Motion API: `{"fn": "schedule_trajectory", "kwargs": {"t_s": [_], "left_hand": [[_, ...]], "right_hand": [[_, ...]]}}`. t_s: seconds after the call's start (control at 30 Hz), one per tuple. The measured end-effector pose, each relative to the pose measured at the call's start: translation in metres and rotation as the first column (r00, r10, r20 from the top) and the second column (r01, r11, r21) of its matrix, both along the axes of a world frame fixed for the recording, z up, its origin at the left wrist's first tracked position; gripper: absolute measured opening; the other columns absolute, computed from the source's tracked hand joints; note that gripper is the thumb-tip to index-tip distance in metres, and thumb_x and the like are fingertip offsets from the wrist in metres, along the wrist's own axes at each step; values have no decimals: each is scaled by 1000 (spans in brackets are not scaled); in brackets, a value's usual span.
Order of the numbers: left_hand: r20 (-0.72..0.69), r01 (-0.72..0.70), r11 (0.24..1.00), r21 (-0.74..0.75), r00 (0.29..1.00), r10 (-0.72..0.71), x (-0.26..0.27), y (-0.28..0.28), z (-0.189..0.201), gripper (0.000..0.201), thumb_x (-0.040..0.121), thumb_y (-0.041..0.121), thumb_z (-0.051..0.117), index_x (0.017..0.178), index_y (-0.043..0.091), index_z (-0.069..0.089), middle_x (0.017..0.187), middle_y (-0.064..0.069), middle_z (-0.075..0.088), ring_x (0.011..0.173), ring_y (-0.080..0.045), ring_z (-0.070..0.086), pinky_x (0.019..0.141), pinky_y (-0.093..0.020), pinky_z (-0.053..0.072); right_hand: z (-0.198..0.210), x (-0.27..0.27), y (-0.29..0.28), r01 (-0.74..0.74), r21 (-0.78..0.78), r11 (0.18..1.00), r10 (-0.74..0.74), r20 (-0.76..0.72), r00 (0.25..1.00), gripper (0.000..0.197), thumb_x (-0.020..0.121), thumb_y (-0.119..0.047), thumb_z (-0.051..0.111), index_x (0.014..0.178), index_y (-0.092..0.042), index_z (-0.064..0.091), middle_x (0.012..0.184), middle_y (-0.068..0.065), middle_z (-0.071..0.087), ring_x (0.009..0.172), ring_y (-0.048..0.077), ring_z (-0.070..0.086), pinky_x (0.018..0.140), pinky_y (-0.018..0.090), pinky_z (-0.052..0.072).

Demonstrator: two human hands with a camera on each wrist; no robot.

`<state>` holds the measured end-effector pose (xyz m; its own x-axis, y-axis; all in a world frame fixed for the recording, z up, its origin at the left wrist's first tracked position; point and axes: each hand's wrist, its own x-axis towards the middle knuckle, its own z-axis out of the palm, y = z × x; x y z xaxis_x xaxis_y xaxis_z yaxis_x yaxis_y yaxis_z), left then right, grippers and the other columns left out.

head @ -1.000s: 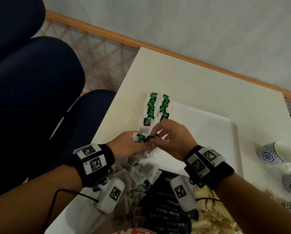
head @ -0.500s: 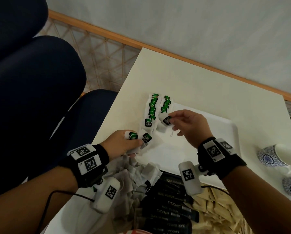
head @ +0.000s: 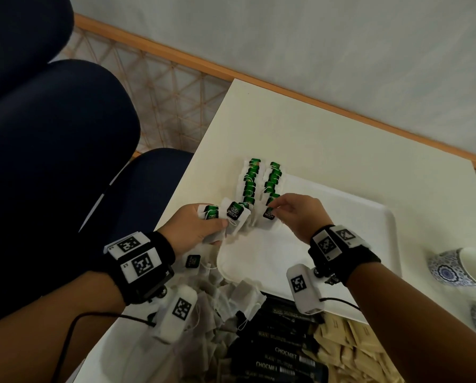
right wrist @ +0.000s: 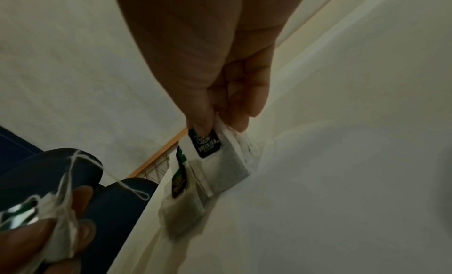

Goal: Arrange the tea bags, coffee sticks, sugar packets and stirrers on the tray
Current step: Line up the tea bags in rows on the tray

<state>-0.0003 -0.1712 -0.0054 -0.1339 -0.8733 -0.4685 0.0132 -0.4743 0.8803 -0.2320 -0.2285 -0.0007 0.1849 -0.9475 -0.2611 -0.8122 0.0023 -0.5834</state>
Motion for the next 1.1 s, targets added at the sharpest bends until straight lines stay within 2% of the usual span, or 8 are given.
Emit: {"fn": "schedule_trajectory", "kwargs": {"t_s": [0.23,0.33,0.5,0.63,0.77,0.87,1.03,1.1], "left_hand": [[45,27,1000,9,999,-27,-6,-4,-1,15,87,-1,62,100,-8,64,89,-23,67,78,-29,60,85,-50,49],[3,29,999,31,1000,-29,-12,-3,1,14,87,-3,62,100,-4,66,93,-23,67,82,-29,61,84,-44,54],[-27,54,998,35,998,-53,-23,1,9,20,88,-5,59,107,-9,62,96,-28,62,82,-29,57,72,-29,57],[-49,85,996,42,995,-83,-19,4,11,20,88,-9,57,106,-18,57,85,-24,54,78,-32,41,60,-25,52],[-7,86,994,61,996,-86,-9,8,12,23,86,-12,55,102,-2,68,68,-2,65,58,-16,51,58,-23,49],[31,77,993,84,996,-80,-3,9,11,29,76,-12,57,103,-10,63,78,-11,59,70,-21,52,65,-28,46],[52,48,997,65,997,-51,0,9,6,29,84,-12,55,99,8,69,88,-13,66,80,-23,60,90,-43,51],[44,41,998,54,998,-43,-1,7,5,29,87,-11,52,97,11,68,84,-11,67,73,-18,62,86,-43,53]], "right_hand": [[-3,-3,0,1,-109,994,-2,-9,1000,10,87,-26,64,96,-29,67,88,-9,62,75,9,56,70,20,43],[12,6,8,9,-163,987,8,103,995,10,88,-31,63,95,-29,69,89,-13,64,74,-2,56,67,9,40],[25,22,25,-102,-17,995,103,197,975,19,83,-35,70,98,-24,73,71,-22,62,65,-15,55,61,2,39],[22,18,26,-36,-45,998,46,224,974,12,86,-21,69,96,-20,74,69,-21,63,62,-11,58,64,5,42],[19,7,32,-65,-32,997,67,90,994,14,88,-22,66,99,-21,73,69,-23,61,63,-8,56,65,5,41],[15,2,34,-111,8,994,111,-18,994,14,89,-23,64,99,-22,73,83,-11,70,74,2,59,73,15,45],[5,-3,23,-56,56,997,60,-84,995,14,89,-27,63,98,-22,73,91,-5,72,86,13,62,78,25,46],[4,-4,17,-39,58,998,44,-96,994,13,89,-28,62,96,-23,72,90,-5,71,87,14,62,79,27,48]]}}
